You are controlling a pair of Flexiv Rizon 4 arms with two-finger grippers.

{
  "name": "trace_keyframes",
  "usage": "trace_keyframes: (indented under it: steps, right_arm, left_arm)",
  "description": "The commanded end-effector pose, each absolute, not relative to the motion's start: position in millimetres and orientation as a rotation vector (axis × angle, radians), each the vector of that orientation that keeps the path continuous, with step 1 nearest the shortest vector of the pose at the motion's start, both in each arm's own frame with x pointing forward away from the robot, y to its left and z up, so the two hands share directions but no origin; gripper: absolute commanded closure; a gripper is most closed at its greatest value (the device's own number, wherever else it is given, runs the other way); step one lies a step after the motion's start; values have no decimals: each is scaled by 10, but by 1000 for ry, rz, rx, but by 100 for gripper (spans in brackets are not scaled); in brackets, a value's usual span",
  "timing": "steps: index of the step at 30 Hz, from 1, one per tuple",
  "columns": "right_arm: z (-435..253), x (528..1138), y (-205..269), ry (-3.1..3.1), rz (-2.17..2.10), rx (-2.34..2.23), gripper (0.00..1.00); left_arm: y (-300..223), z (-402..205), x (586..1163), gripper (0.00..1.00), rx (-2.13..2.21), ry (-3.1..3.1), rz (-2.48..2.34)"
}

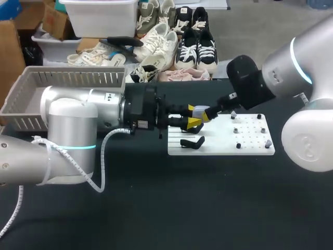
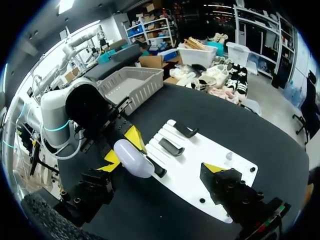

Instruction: Pick up each earbud case from the left stands, insert the matching earbuds, close the lid, and place the case in the box.

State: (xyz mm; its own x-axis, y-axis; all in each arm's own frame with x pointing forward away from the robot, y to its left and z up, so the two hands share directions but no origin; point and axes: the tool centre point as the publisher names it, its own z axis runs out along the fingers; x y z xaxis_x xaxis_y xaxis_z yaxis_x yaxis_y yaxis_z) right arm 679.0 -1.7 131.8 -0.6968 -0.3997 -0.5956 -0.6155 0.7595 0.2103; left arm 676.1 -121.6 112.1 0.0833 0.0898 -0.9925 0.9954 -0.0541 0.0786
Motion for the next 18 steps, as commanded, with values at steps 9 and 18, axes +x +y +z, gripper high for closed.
trace_keyframes:
  steps: [9,18]
  right_arm:
    - [1454,6846,14,2409,491,-750,0]
    - [1736,6921,-54,2345,425,-767,0]
  left_arm:
    - [-1220,1112,6763,100,1351,1188,-1142]
    - [-1220,1112,6763,100,1351,1188,-1142]
